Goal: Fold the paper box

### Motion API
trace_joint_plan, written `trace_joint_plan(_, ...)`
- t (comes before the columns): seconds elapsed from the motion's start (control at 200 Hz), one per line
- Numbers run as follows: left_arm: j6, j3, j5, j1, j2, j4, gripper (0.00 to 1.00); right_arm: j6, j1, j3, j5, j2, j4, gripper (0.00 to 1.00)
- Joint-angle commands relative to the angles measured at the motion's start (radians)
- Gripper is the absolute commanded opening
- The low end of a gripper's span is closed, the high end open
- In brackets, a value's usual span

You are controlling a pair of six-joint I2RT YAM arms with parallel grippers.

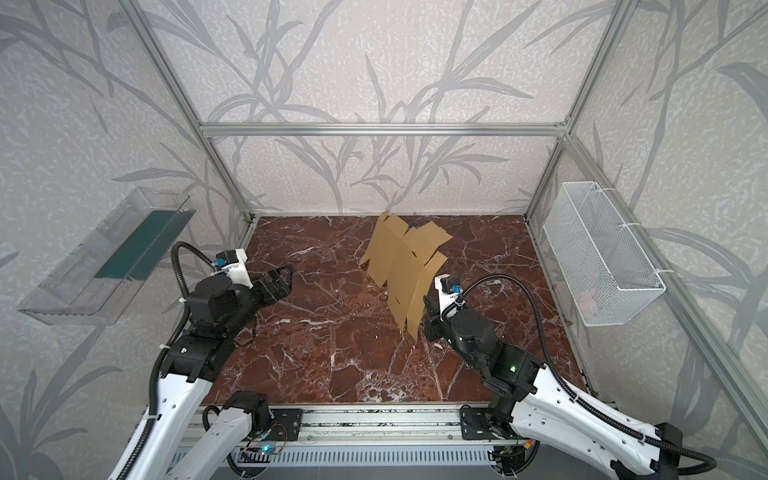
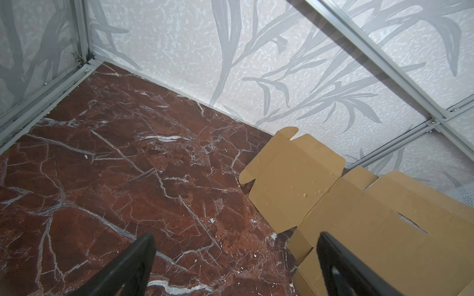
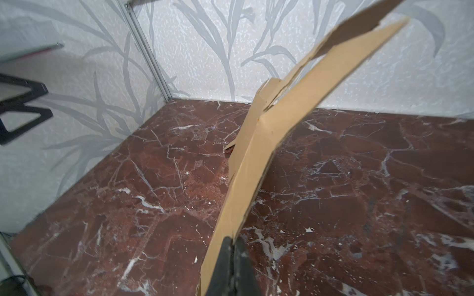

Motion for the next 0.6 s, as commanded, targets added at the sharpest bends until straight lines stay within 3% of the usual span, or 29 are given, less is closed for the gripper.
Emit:
trace_joint_plan(0.0, -0.002, -0.013, -0.021, -0.002, -0.038, 0.016, 0.99, -0.164, 0.129, 0.056, 0.237, 0.047, -0.110, 0.00)
trace_joint_plan(0.16, -0.002, -0.021, -0.026, -0.002, -0.081, 0.004, 0.99, -0.333, 0.391, 0.085, 0.523, 0.144, 0.003, 0.00)
trace_joint_plan(0.27, 0.002, -0.027, -0.038, -0.002, -0.112, -0.007, 0.99, -0.554, 0.527, 0.053, 0.692, 0.235, 0.259, 0.00)
trace_joint_plan(0.595, 0.005, -0.003, -0.070, -0.004, -0.141, -0.100, 0.99, -0.560, 0.662, 0.025, 0.599, 0.380, 0.295, 0.00)
